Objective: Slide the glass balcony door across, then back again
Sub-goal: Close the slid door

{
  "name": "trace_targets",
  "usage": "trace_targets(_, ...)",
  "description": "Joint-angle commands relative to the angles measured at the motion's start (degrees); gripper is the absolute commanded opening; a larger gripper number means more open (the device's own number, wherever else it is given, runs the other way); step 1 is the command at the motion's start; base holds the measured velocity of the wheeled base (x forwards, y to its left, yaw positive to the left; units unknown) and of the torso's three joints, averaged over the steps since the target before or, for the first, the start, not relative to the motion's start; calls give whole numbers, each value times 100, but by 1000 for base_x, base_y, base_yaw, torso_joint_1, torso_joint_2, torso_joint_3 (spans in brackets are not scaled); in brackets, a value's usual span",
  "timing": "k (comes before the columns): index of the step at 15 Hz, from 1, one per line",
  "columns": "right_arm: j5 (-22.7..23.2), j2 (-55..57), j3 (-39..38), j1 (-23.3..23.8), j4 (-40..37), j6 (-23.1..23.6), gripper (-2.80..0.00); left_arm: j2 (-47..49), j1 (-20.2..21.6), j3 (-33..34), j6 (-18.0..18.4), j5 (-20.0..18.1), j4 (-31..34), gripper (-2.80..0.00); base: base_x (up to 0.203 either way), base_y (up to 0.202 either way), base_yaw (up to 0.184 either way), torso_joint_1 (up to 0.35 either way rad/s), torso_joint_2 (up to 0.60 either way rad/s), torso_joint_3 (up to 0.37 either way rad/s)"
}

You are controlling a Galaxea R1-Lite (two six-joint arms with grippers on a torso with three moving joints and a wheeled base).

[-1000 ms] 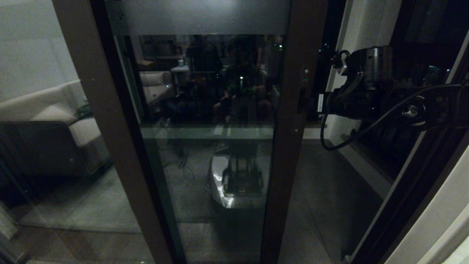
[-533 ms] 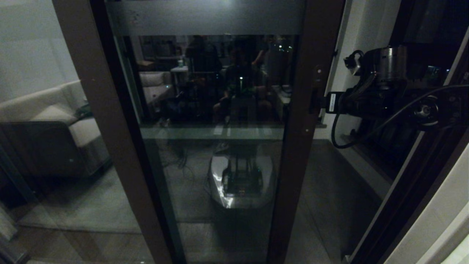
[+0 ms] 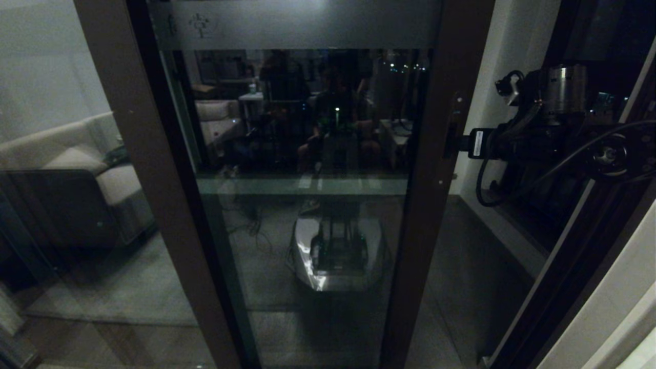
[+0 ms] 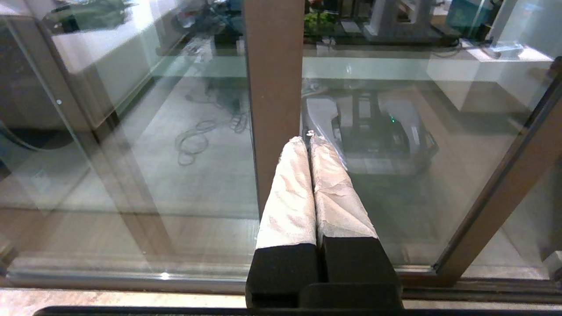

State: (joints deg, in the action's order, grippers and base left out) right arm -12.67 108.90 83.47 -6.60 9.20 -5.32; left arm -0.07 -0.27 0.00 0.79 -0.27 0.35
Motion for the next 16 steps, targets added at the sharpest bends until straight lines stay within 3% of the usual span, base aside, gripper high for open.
trace_targets(1, -7, 17, -105, 126, 142, 6, 0, -1, 0, 0, 0, 6, 0, -280, 0, 0, 0, 0, 0, 0)
trace_targets(16, 152, 10, -271, 567, 284, 127, 0, -1, 0, 0, 0, 0, 0, -280, 0, 0, 0, 0, 0, 0)
